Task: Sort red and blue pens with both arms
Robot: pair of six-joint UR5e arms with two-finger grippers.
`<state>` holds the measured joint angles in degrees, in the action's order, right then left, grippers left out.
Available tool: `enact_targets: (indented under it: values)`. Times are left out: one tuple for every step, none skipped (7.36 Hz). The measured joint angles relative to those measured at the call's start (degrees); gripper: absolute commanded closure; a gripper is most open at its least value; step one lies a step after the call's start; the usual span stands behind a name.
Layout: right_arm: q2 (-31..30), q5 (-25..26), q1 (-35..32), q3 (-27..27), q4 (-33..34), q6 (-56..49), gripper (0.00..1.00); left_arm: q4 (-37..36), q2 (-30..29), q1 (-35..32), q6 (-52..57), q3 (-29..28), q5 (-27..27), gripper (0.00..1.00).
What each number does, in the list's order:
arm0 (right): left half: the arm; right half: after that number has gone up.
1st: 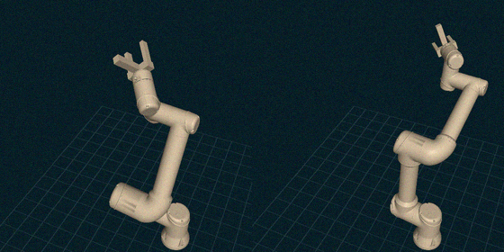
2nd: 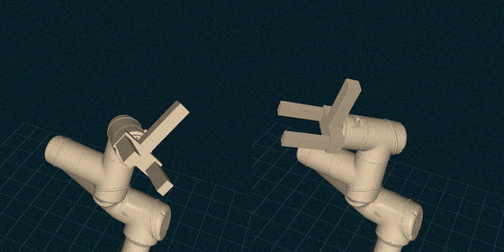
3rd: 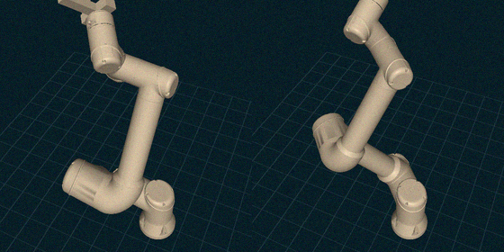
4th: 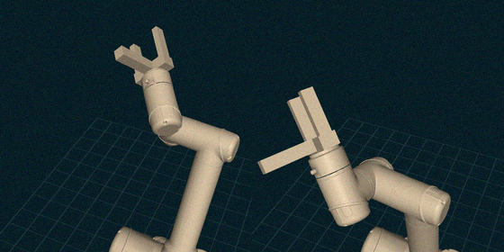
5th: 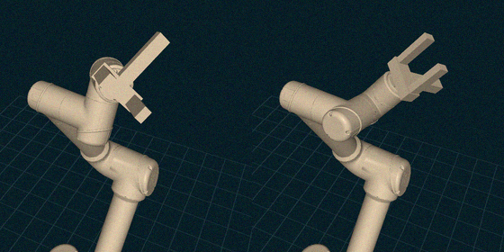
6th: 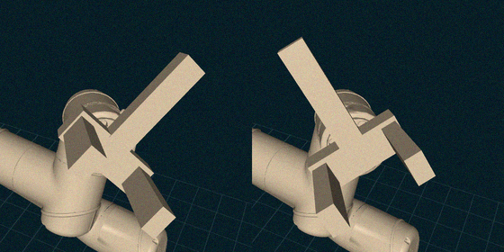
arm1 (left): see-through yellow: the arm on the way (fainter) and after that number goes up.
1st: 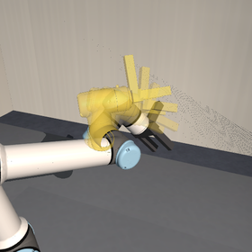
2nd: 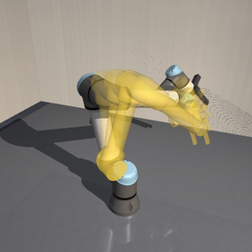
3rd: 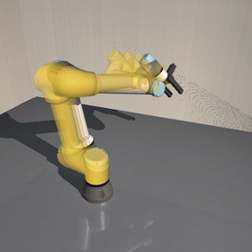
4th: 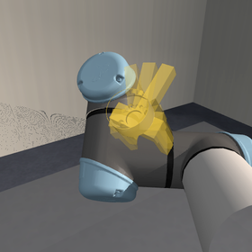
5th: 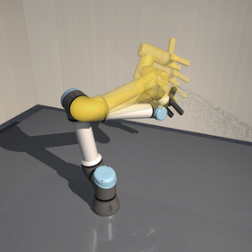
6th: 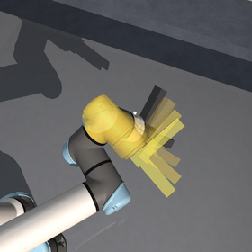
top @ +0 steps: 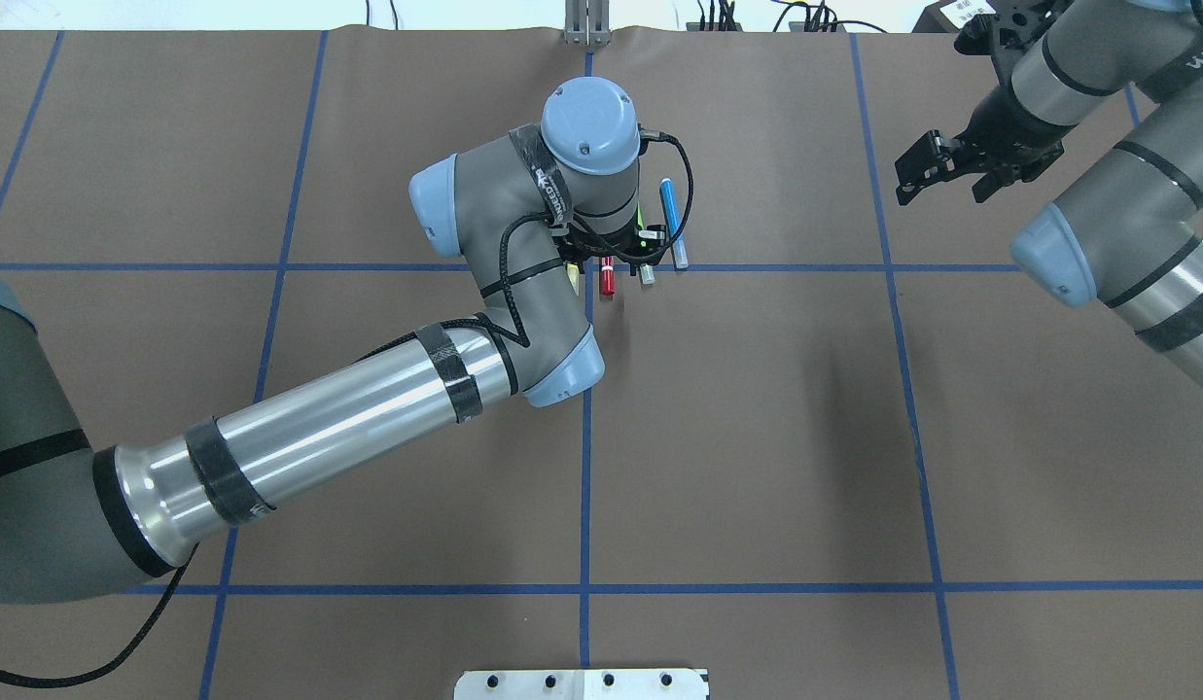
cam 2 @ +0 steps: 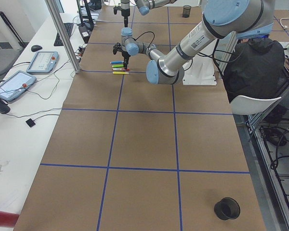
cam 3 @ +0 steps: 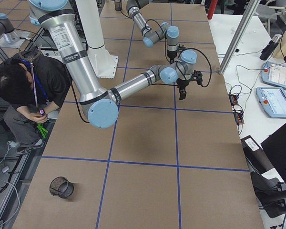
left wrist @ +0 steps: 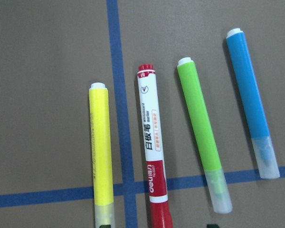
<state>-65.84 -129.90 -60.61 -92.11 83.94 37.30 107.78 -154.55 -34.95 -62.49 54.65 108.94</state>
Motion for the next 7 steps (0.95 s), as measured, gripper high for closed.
enact_targets:
  values:
    - [0.0,0.0,0.0,0.0,0.0,0.0,0.0,0.1,-0.3,0.0,0.0,-0.6,-0.4,0.42]
    - [0.0,0.0,0.0,0.0,0.0,0.0,0.0,0.4,-0.4,0.0,0.0,-1.1,-0.6,0.43]
    - [0.0,-0.1,0.0,0.1,0.0,0.1,0.0,1.2,-0.5,0.0,0.0,-1.9,-0.6,0.44]
    - [0.0,-0.2,0.0,0.1,0.0,0.1,0.0,2.0,-0.7,0.1,0.0,-2.7,-0.6,0.45]
    - [0.0,-0.2,0.1,0.1,0.0,0.1,0.0,2.4,-0.7,0.2,0.0,-3.1,-0.6,0.48]
    - [0.0,-0.3,0.1,0.1,0.0,0.1,0.0,2.5,-0.7,0.3,0.0,-3.4,-0.7,0.51]
    - [0.0,-0.3,0.1,0.1,0.0,0.1,0.0,2.6,-0.8,0.4,0.0,-3.6,-0.7,0.54]
